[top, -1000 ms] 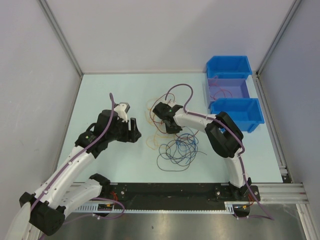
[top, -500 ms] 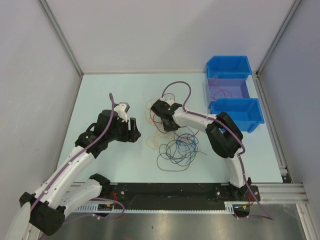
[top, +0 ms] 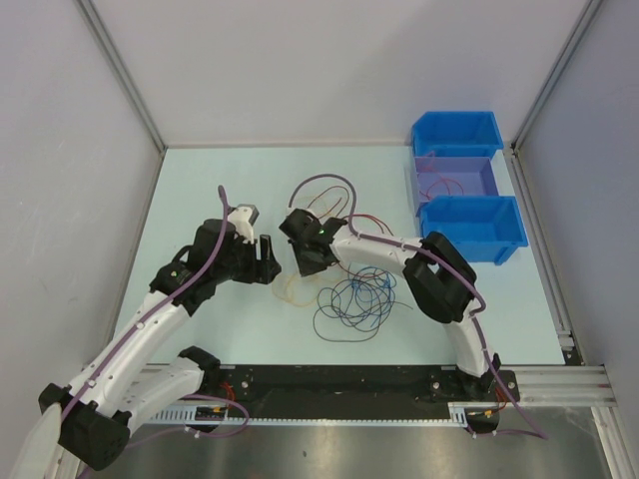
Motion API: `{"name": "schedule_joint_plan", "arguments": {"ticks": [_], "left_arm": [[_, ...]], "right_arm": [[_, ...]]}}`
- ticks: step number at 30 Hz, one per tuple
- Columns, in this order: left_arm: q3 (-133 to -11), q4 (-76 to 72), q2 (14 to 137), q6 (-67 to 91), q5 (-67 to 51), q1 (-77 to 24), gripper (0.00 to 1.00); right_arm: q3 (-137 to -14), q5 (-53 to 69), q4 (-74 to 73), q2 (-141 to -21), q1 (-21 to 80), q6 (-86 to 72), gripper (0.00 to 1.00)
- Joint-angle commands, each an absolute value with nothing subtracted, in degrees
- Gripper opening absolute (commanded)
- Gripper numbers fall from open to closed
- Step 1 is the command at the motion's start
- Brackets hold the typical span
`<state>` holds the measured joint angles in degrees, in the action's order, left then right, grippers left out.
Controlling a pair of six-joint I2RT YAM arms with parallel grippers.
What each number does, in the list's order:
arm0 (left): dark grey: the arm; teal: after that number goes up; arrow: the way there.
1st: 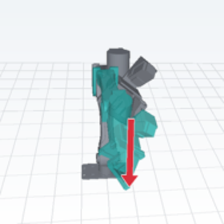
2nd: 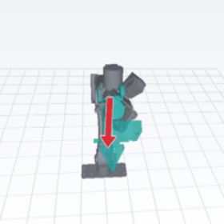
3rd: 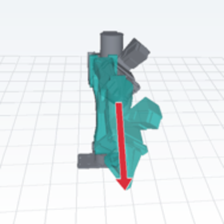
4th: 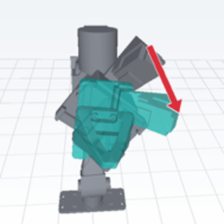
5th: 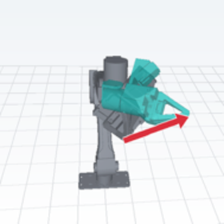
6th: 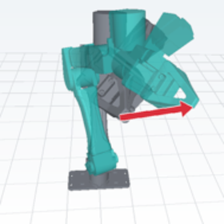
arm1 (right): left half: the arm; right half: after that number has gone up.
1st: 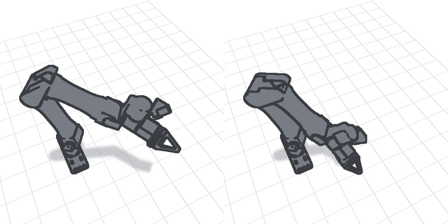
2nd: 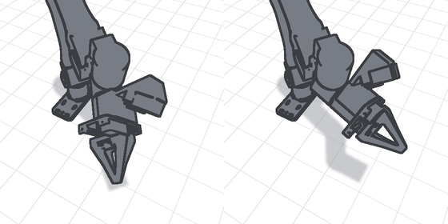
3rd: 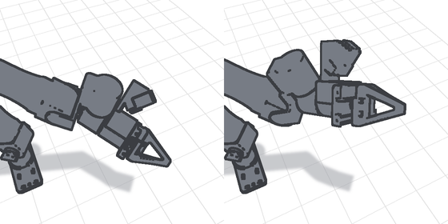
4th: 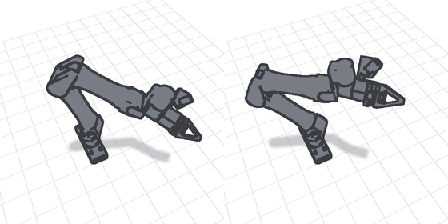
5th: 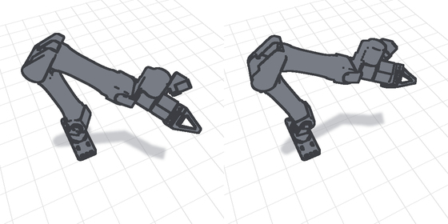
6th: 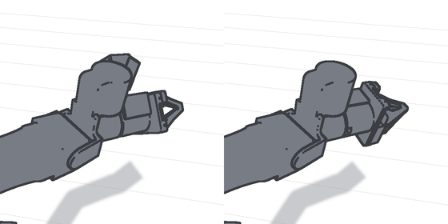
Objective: Untangle the cables
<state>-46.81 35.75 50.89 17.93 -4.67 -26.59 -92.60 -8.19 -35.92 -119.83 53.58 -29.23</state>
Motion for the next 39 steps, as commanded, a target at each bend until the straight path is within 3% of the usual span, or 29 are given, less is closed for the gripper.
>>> {"name": "schedule_joint_plan", "arguments": {"ticks": [1,8,12,17,39], "left_arm": [[-46.67,35.16,50.19,17.40,-4.31,-26.37,0.72],[-46.67,35.16,50.10,17.40,-4.48,-26.37,0.72],[-46.58,35.16,50.10,17.40,-4.48,-26.37,0.72],[-46.58,35.07,49.92,17.40,-4.57,-26.37,0.72],[-46.49,35.07,49.92,17.40,-4.57,-26.28,0.72]], "right_arm": [[-97.64,-1.59,-32.69,-121.55,54.84,-26.19,0.25],[-99.58,-2.98,-35.76,-121.03,57.04,-24.87,0.32],[-94.41,-4.48,-36.65,-116.91,51.61,-30.13,0.39],[-87.72,-6.41,-36.20,-110.58,48.87,-32.87,0.53],[-83.85,-8.26,-37.09,-113.55,47.29,-37.27,0.53]]}}
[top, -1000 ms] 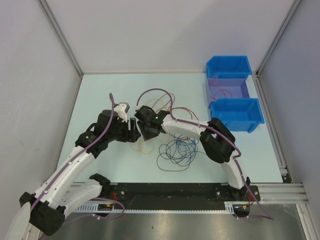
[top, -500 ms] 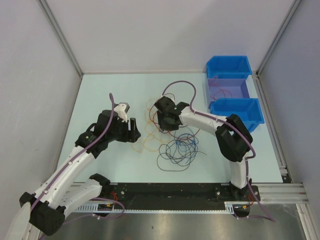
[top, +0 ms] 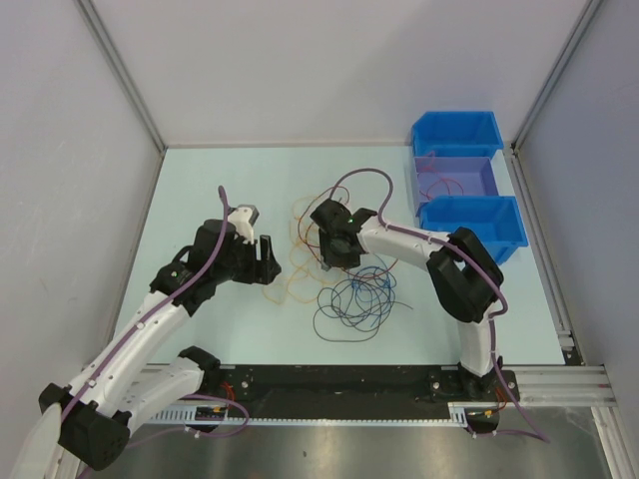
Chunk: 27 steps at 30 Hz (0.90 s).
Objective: Untangle the cables
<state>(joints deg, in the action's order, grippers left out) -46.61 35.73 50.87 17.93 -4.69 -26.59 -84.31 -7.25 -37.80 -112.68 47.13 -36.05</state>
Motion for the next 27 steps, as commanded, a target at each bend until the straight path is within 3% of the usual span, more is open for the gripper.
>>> {"name": "schedule_joint_plan", "arguments": {"ticks": [1,11,17,18,21,23,27], "left_arm": [[-46.49,34.98,50.01,17.40,-4.57,-26.37,0.72],[-46.49,34.98,50.10,17.40,-4.48,-26.28,0.72],[-46.49,35.16,50.10,17.40,-4.39,-26.28,0.72],[-46.49,35.16,50.01,17.40,-4.48,-26.28,0.72],[-46.49,35.07,50.01,17.40,-4.40,-26.28,0.72],[-46.49,35.07,50.10,17.40,-4.39,-26.28,0.72],[-46.49,34.98,50.01,17.40,-4.57,-26.28,0.72]], "right_arm": [[-83.76,-8.26,-36.74,-113.90,47.29,-37.27,0.52],[-83.85,-7.73,-35.51,-116.54,46.76,-37.27,0.44],[-83.76,-8.43,-35.51,-116.46,46.76,-37.44,0.26],[-83.76,-8.61,-35.59,-116.11,46.76,-37.44,0.18],[-84.02,-9.23,-35.68,-115.58,46.85,-37.27,0.05],[-85.77,-10.54,-36.30,-115.05,46.67,-36.48,0.00],[-92.80,-15.02,-40.77,-114.52,46.93,-33.41,0.00]]}}
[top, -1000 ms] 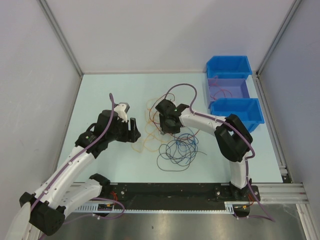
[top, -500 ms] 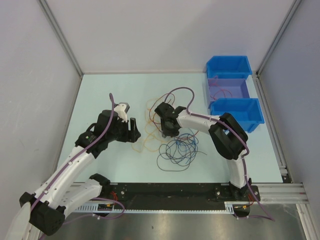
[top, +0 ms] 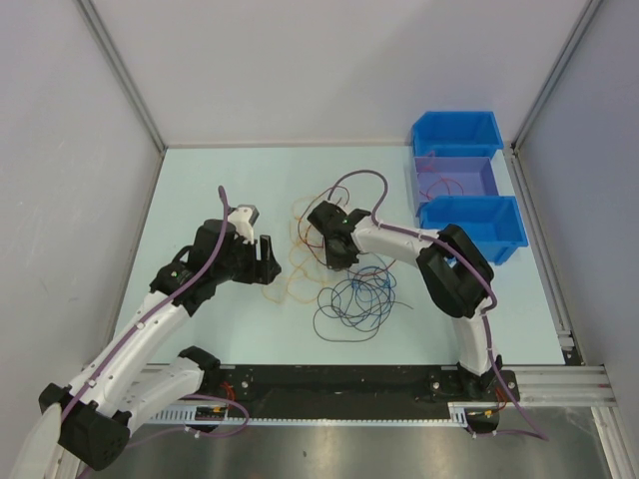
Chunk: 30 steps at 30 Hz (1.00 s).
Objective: Untangle the cables
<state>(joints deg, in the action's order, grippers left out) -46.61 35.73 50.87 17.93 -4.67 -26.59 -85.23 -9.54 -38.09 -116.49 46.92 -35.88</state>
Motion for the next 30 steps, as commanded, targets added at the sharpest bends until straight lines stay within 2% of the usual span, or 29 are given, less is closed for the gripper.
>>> {"name": "schedule_joint_plan", "arguments": {"ticks": [1,5,9,13,17,22,30], "left_arm": [[-46.49,35.07,49.92,17.40,-4.57,-26.28,0.72],[-46.49,35.07,49.83,17.40,-4.39,-26.28,0.72],[-46.49,35.16,49.66,17.49,-4.04,-26.28,0.72],[-46.49,35.07,49.66,17.49,-4.13,-26.28,0.72],[-46.49,34.98,49.66,17.49,-4.31,-26.28,0.72],[-46.49,35.07,49.04,17.49,-3.87,-26.28,0.72],[-46.67,35.68,47.11,18.02,-1.41,-26.10,0.72]], "right_arm": [[-94.38,-15.81,-41.13,-114.00,47.19,-31.31,0.00],[-102.63,-17.57,-41.13,-112.85,49.30,-25.16,0.00],[-106.43,-25.54,-41.22,-111.01,54.82,-19.35,0.00],[-100.83,-31.11,-34.39,-105.40,58.79,-15.21,0.00],[-94.93,-25.14,-26.37,-101.69,58.71,-14.50,0.02],[-95.45,-20.32,-29.27,-105.90,58.53,-18.19,0.00],[-95.89,-3.70,-28.39,-114.25,58.71,-21.97,0.00]]}}
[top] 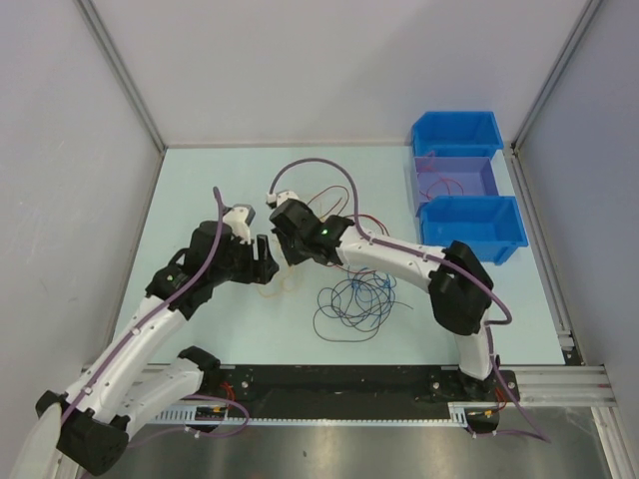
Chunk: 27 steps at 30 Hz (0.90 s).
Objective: Untangle the cables
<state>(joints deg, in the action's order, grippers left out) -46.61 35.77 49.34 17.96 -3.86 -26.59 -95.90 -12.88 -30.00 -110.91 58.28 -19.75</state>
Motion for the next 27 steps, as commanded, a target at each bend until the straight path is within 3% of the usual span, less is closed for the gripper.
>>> {"name": "schedule_joint_plan", "arguments": {"ticks": [1,7,10,11,13,16,21,27], "left_arm": [[-46.58,35.77,46.94,18.19,-0.36,-26.02,0.73],[-46.58,36.03,46.49,18.63,-0.17,-25.14,0.74],[-46.67,35.95,46.41,18.46,-0.18,-24.79,0.74],[-46.58,35.95,46.49,18.46,-0.18,-24.70,0.74],[-46.58,35.95,46.41,18.46,-0.18,-24.52,0.74],[-46.58,35.86,46.49,18.46,-0.18,-24.43,0.74],[-46.58,35.86,46.41,18.46,-0.35,-24.26,0.74],[-46.49,35.51,46.49,18.28,-1.05,-23.82,0.74]], "right_arm": [[-95.98,-2.82,-28.13,-115.56,58.80,-22.41,0.00],[-96.59,-0.79,-29.08,-118.56,58.62,-23.29,0.04],[-96.68,-1.40,-30.32,-118.74,58.36,-23.55,0.24],[-96.51,-1.93,-30.41,-118.04,58.27,-23.64,0.38],[-96.33,-2.20,-30.93,-117.16,58.01,-24.17,0.54],[-95.98,-2.03,-31.99,-114.79,56.87,-26.19,0.65],[-90.28,-0.62,-32.08,-109.52,53.44,-32.33,0.76],[-85.43,0.96,-32.17,-109.59,51.15,-34.72,0.83]]}}
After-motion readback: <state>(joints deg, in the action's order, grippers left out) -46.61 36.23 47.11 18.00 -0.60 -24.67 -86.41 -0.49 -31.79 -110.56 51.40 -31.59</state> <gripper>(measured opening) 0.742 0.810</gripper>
